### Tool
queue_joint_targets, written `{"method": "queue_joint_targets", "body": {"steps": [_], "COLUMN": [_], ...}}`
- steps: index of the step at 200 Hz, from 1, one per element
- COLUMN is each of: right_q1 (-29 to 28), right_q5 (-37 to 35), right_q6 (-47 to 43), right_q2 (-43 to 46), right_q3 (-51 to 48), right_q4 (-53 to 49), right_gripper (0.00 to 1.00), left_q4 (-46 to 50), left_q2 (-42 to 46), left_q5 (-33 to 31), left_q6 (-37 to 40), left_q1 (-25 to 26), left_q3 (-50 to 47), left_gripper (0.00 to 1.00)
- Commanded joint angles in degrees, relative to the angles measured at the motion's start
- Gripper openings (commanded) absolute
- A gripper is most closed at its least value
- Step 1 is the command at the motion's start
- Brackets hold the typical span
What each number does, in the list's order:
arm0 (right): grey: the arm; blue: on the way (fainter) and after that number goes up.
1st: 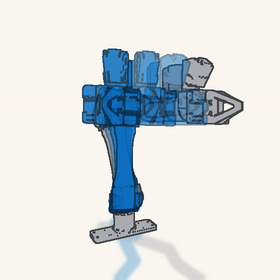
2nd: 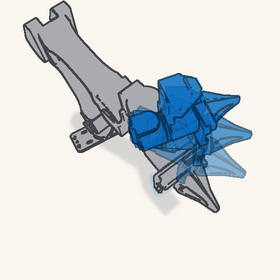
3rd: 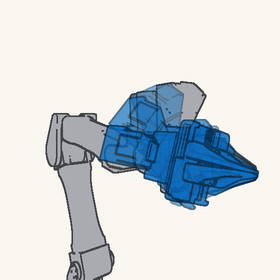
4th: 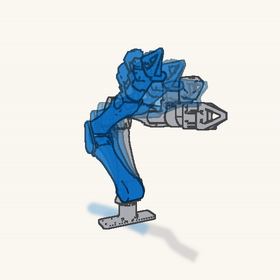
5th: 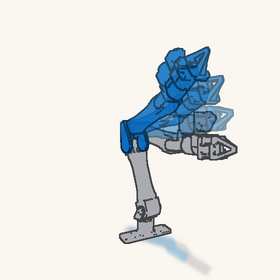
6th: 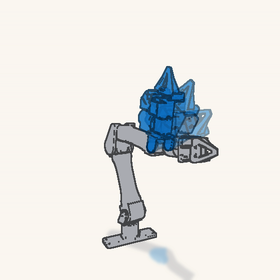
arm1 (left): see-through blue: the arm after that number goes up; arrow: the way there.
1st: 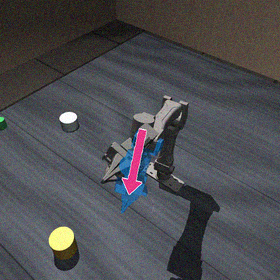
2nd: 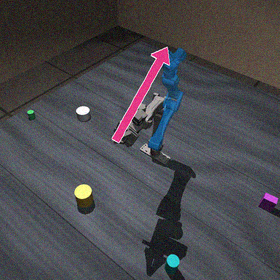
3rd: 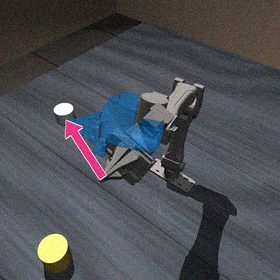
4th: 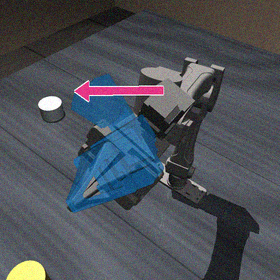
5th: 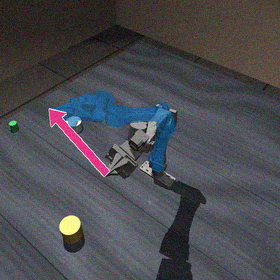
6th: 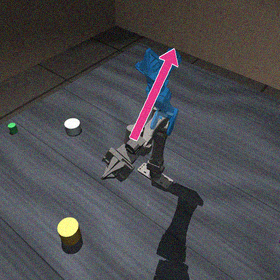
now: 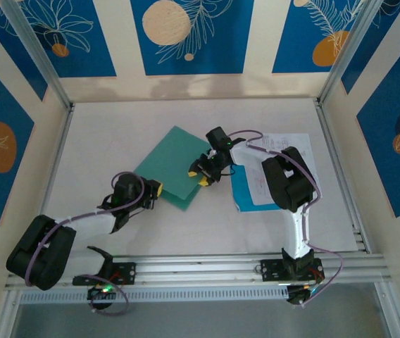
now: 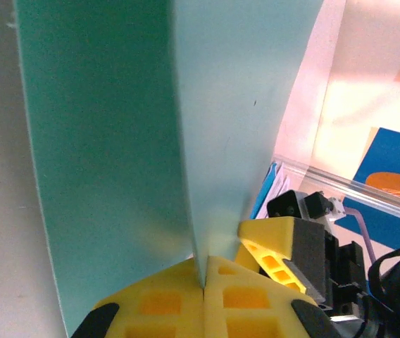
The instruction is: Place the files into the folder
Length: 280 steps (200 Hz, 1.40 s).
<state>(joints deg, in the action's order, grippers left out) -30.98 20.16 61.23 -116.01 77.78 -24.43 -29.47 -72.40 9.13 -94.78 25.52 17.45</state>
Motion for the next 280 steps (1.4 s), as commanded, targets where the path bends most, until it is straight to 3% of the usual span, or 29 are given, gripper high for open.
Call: {"method": "queue_joint_targets", "body": {"steps": [1, 28, 33, 46, 54, 68, 90, 125, 160, 206, 237, 267, 272, 280], "right_q1": [0.3, 0.09, 0.05, -0.15, -0.22, -0.22, -0.3, -0.61, -0.97, -1.02, -1.02, -0.98, -1.01, -0.98], "right_q5": [2.51, 1.68, 1.57, 1.56, 1.64, 1.38, 0.3, 0.39, 0.75, 2.28, 2.7, 2.78, 2.86, 2.97], "right_q6": [2.92, 4.45, 4.71, 5.14, 5.27, 5.62, 6.18, 7.36, 7.29, 6.71, 6.38, 5.93, 5.91, 5.72], "right_q2": [3.49, 4.21, 4.23, 4.12, 4.06, 4.13, 4.47, 3.42, 2.05, 1.45, 1.86, 2.22, 2.32, 2.36], "right_q3": [-0.91, -0.02, 0.38, 1.15, 1.68, 2.96, 5.39, 10.4, 16.42, 20.03, 20.4, 20.57, 20.62, 20.66], "right_q4": [1.75, 0.13, -0.36, -1.29, -2.09, -3.55, -6.75, -12.14, -18.1, -21.32, -22.39, -23.29, -23.37, -23.34], "right_gripper": [0.35, 0.0, 0.0, 0.0, 0.0, 0.0, 0.0, 0.0, 0.0, 0.0, 0.0, 0.0, 0.0, 0.0], "left_q4": [-0.79, 3.15, 4.76, 11.25, 17.27, 30.15, 50.1, 69.44, 78.51, 83.36, 85.99, 85.48, 85.25, 85.03], "left_q2": [1.16, 2.88, 3.47, 5.64, 7.24, 10.09, 10.72, 2.32, -7.13, -16.68, -22.05, -25.0, -25.43, -25.75], "left_q5": [0.96, 1.72, 1.97, 2.68, 3.26, 3.62, 3.29, -0.69, -12.13, -27.94, -38.03, -40.13, -40.1, -40.06], "left_q6": [-1.19, -0.46, -0.01, 2.18, 4.86, 12.04, 28.0, 56.18, 71.62, 77.11, 75.91, 75.97, 75.97, 75.97], "left_q1": [0.85, 0.94, 0.94, 0.94, 0.92, 0.94, 1.1, 7.58, 17.96, 24.63, 25.37, 25.41, 25.41, 25.46], "left_q3": [-0.67, -0.27, 0.0, 1.97, 4.22, 9.98, 21.64, 40.23, 52.84, 59.9, 62.34, 64.27, 64.44, 64.61], "left_gripper": [0.0, 0.0, 0.06, 0.37, 0.47, 0.58, 0.62, 0.65, 0.7, 0.71, 0.67, 0.54, 0.49, 0.31]}}
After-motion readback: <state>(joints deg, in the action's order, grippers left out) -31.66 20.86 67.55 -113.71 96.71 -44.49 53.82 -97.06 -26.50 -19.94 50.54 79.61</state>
